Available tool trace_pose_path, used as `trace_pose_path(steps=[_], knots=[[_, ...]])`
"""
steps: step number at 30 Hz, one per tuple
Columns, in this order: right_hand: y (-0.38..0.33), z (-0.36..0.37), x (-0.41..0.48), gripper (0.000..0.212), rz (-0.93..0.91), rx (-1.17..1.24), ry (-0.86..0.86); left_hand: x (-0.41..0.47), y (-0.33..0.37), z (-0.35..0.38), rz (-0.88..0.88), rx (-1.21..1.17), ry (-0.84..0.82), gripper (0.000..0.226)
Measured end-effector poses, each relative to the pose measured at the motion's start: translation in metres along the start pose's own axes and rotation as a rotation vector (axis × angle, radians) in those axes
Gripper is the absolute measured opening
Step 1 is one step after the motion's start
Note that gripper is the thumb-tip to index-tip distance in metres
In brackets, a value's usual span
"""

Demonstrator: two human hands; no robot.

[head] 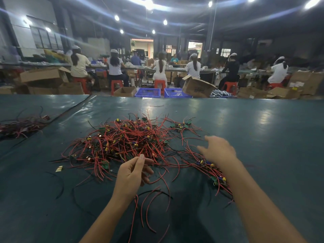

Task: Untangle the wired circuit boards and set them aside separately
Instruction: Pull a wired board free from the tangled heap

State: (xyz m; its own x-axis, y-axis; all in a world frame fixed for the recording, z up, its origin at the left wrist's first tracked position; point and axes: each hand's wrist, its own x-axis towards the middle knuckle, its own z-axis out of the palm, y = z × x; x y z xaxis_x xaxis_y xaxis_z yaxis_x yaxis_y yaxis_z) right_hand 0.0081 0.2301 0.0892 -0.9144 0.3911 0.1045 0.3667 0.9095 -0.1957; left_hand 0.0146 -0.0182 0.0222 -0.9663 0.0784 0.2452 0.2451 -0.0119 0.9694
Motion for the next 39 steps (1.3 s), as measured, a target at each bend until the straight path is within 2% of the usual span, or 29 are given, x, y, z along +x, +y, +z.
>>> trace_pose_path(steps=[3,6,8,9,13,15,17,21,25,27,31,33,36,39], knots=[[-0.022,0.02,-0.011,0.048,-0.064,0.033,0.051,0.001,-0.004,-0.004,0.07,0.136,0.058,0.036],[-0.055,0.041,-0.032,0.044,-0.178,0.311,0.139,0.005,-0.011,-0.016,0.225,0.563,0.164,0.025],[-0.075,0.057,-0.045,0.043,-0.238,0.437,0.13,0.007,-0.014,-0.024,0.259,0.75,0.194,0.009],[-0.082,0.065,-0.05,0.044,-0.25,0.464,0.112,0.009,-0.017,-0.027,0.231,0.836,0.189,0.011],[-0.097,0.095,-0.061,0.045,-0.262,0.476,0.038,0.016,-0.034,-0.04,-0.04,1.233,0.08,0.055],[-0.097,0.104,-0.066,0.043,-0.264,0.522,0.019,0.02,-0.04,-0.05,-0.148,1.293,0.079,0.064],[-0.094,0.11,-0.068,0.042,-0.28,0.548,0.017,0.024,-0.042,-0.06,-0.187,1.293,0.144,0.065],[-0.087,0.113,-0.07,0.041,-0.272,0.628,0.03,0.029,-0.039,-0.074,-0.111,1.209,0.383,0.054],[-0.085,0.115,-0.07,0.04,-0.254,0.653,0.022,0.032,-0.042,-0.087,-0.274,1.245,0.299,0.04],[-0.085,0.115,-0.071,0.04,-0.251,0.651,0.019,0.032,-0.042,-0.088,-0.237,1.19,0.31,0.031],[-0.085,0.116,-0.07,0.039,-0.252,0.665,0.025,0.03,-0.036,-0.08,-0.195,1.013,0.353,0.018],[-0.086,0.115,-0.071,0.038,-0.256,0.684,0.045,0.027,-0.03,-0.074,-0.182,0.839,0.364,0.013],[-0.088,0.114,-0.073,0.036,-0.274,0.71,0.093,0.021,-0.023,-0.058,-0.132,0.578,0.36,0.018],[-0.092,0.11,-0.077,0.031,-0.319,0.788,0.147,0.018,-0.019,-0.039,-0.075,0.367,0.361,0.008]])
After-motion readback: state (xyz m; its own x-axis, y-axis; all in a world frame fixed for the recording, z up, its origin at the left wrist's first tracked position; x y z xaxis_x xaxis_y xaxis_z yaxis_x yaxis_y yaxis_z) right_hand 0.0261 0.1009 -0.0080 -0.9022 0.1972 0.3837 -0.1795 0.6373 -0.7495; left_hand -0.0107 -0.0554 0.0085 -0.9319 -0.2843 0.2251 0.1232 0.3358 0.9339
